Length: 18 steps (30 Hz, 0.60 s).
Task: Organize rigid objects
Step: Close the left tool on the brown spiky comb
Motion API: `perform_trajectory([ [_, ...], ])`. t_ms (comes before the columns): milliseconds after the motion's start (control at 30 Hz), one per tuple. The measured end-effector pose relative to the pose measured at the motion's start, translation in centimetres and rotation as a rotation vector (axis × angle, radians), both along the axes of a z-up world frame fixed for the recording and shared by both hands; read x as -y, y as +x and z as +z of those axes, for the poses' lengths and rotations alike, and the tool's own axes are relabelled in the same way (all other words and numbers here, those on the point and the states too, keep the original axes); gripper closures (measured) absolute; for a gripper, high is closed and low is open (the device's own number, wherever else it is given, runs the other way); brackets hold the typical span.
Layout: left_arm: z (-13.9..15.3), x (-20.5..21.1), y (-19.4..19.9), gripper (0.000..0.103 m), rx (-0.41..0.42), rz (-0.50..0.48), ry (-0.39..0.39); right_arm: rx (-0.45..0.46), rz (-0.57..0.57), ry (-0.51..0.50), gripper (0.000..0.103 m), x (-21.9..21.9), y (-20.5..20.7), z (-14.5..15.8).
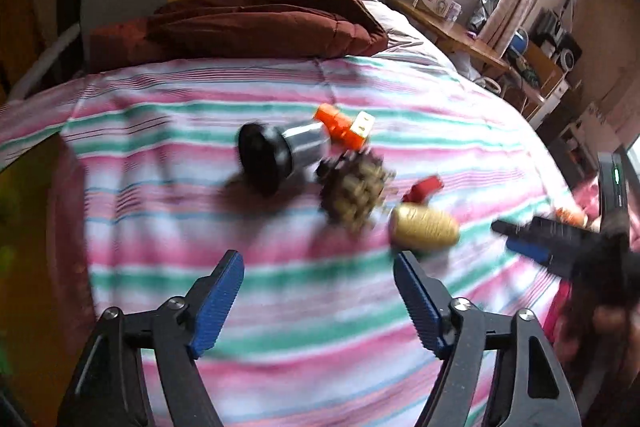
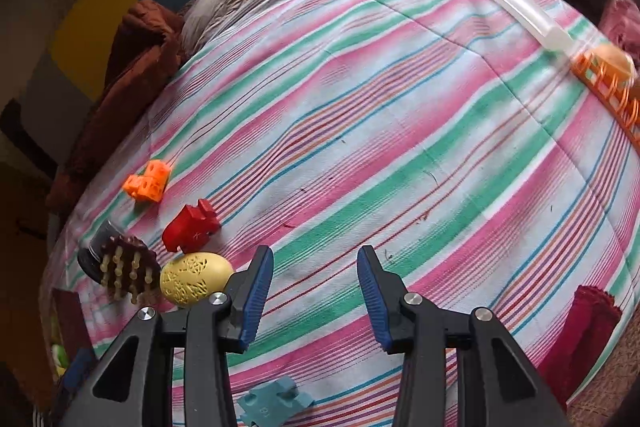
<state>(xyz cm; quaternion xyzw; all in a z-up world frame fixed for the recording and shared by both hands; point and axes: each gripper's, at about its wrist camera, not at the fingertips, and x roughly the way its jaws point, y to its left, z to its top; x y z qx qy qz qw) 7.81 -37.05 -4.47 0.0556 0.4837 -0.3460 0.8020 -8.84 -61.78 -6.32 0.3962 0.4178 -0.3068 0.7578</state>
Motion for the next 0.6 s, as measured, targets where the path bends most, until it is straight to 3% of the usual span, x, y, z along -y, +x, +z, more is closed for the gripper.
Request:
perform_trajectory([
  [100,-0.1,1.9,1.2,0.021,-0.032,0.009,-0.017,0.014,0.005,0.015,0.059,0.0,0.0,-0.1],
  [333,-1.0,4.4,2.9,0.013,-0.016,0.045,-0.004,0.036,0.055,0.017,0.059,-0.7,0.7,0.2],
  [600,-2.4,6.8,4.0,0.013,0.019,0.0,0.024,0.039,0.063,0.026,0.059,-0.7,1.1,0.0],
])
